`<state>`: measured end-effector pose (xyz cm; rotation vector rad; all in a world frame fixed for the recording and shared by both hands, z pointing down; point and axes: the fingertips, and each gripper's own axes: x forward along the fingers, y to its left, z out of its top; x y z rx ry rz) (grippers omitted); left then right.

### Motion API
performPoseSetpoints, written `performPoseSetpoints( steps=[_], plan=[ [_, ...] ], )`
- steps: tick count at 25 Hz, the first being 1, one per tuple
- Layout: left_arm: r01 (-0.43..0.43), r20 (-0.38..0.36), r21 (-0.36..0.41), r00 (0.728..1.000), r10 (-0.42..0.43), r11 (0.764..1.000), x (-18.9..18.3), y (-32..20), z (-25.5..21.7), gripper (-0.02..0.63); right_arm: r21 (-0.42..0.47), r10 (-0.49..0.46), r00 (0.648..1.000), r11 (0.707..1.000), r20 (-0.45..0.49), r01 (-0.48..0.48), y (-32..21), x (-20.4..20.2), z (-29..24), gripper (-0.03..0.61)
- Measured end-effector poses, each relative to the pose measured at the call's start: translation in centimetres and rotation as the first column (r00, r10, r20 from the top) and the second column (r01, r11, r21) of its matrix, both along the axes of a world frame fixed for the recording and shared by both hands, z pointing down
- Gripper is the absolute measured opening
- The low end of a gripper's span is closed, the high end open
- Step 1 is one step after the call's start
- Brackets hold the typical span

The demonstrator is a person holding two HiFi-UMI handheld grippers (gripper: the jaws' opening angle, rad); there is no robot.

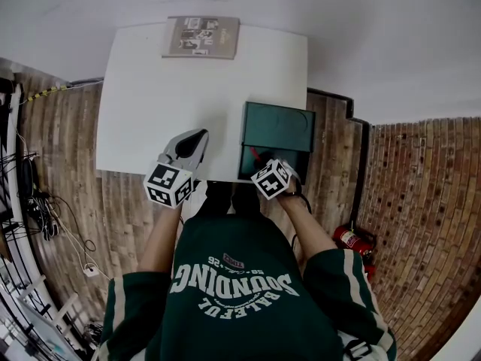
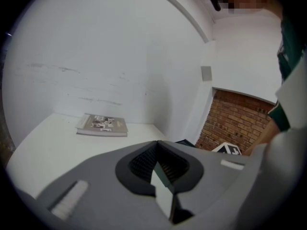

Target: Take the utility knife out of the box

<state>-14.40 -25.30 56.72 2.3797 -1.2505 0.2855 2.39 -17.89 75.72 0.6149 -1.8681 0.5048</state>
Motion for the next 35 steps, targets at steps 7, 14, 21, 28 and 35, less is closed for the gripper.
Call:
performPoseSetpoints(
  steps=[7, 14, 21, 28, 35],
  plan=[
    [-0.015, -0.003, 0.009, 1.0, 0.015, 1.0, 0.4, -0.3, -0.3, 0.051, 0.026, 0.012, 0.999, 1.0, 0.04, -0.013, 0.4, 0.1, -1.7, 0.075],
    [-0.038, -0.002, 0.026, 0.999, 0.038, 0.999, 1.3, -0.5, -1.0, 0.051, 0.053, 0.029, 0.991, 0.998, 0.127, -0.036, 0.9, -0.1, -4.7, 0.075],
    [-0.055, 0.008, 0.057, 0.998, 0.054, 0.997, 2.2, -1.1, -2.2, 0.051, 0.143, 0.078, 0.974, 0.984, 0.213, -0.11, -0.8, 0.8, -9.5, 0.074],
    [-0.084, 0.017, 0.093, 0.996, 0.083, 0.992, 3.5, -2.0, -3.6, 0.051, 0.26, 0.143, 0.952, 0.941, 0.27, -0.215, -4.8, 3.6, -13.8, 0.074],
    [-0.107, 0.022, 0.129, 0.994, 0.105, 0.986, 4.6, -3.2, -4.9, 0.051, 0.329, 0.251, 0.883, 0.859, 0.396, -0.392, -9.0, 6.6, -18.1, 0.074]
  ],
)
